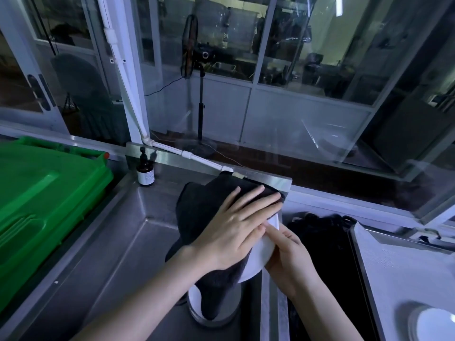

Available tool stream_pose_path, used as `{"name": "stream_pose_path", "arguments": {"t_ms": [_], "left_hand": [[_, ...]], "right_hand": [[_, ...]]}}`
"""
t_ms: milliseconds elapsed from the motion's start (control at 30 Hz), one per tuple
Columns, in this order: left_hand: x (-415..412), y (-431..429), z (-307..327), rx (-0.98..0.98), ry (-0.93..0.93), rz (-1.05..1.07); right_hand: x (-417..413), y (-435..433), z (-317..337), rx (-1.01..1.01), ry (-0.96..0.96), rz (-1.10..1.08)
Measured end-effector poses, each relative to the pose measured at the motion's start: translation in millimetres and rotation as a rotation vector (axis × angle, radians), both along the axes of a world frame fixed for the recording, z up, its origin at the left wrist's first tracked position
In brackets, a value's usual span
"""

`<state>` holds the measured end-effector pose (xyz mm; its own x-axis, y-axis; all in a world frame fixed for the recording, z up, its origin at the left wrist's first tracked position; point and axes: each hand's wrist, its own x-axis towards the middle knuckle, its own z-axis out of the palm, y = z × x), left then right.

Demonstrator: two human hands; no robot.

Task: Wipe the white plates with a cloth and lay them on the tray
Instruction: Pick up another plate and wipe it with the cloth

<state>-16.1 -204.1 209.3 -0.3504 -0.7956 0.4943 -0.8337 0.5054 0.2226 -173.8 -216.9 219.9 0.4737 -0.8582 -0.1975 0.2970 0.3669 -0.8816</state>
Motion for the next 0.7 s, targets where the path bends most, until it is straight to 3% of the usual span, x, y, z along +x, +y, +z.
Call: {"name": "stream_pose_path", "arguments": {"t_ms": [100, 233, 400, 633, 700], "left_hand": [[10, -7, 6, 0.01, 0.083, -0.007], [30, -15, 9, 0.052, 0.37, 0.155], [34, 0, -11, 0.039, 0.371, 0.228], [19, 39, -50, -0.041, 0.582, 0.343], [6, 48, -54, -0.089, 0.544, 0.354]], "right_hand": [[-3, -2, 3, -0.019, -0.002, 0.01], [-5, -7, 11, -0.036, -0.031, -0.009], [-8, -9, 14, -0.001, -0.039, -0.062], [-1, -11, 19, 0.021, -0.136, -0.102], [4, -11, 20, 0.034, -0.149, -0.113]]}}
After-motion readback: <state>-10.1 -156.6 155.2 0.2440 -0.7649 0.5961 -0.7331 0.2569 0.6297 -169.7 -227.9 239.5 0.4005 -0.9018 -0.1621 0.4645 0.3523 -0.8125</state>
